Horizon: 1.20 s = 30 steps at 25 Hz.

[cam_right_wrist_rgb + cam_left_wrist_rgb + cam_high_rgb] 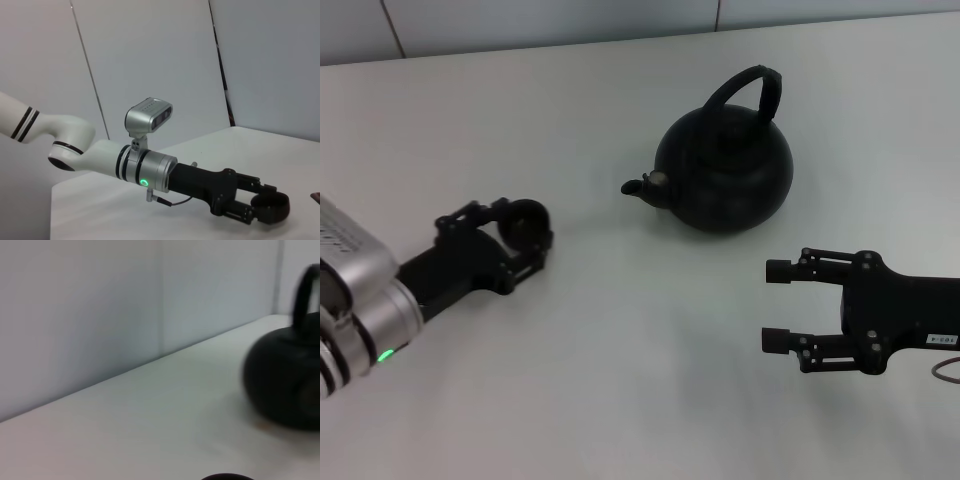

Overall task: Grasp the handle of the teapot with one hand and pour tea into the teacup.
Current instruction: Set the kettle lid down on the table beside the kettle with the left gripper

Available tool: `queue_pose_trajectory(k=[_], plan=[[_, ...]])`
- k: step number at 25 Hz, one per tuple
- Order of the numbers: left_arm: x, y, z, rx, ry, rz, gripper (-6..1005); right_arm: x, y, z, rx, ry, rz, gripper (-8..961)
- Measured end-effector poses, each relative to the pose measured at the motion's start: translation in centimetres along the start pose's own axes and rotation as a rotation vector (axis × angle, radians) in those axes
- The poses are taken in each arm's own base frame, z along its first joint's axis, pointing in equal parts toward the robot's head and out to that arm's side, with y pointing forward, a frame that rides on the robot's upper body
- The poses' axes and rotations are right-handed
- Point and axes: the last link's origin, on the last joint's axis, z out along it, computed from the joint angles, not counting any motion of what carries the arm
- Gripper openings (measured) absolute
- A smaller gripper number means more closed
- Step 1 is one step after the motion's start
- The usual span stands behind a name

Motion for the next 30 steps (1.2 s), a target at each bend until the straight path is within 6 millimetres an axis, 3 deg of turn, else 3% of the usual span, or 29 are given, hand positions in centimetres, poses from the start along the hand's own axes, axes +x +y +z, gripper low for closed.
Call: queue_pose_trajectory(k=[5,6,11,30], plan=[[0.5,0.9,0.4,-0.041,0.008,0.026,683,0.0,0.0,0.0,-0.001,-0.001,0.002,784],[1.1,2.1,1.1,-0.095,0.018,0.051,684,0.1,0.0,0.1,-0.002,-0.002,0.005,784],[1.3,2.6,1.3,-0.118,0.021,0.063,684,0.2,0.1,0.1,-0.004,-0.006,0.012,784],[1.1,2.9,1.4,-0.128,0.004,0.033,684,0.2,0.1,0.2,-0.01,-0.003,0.008,784]])
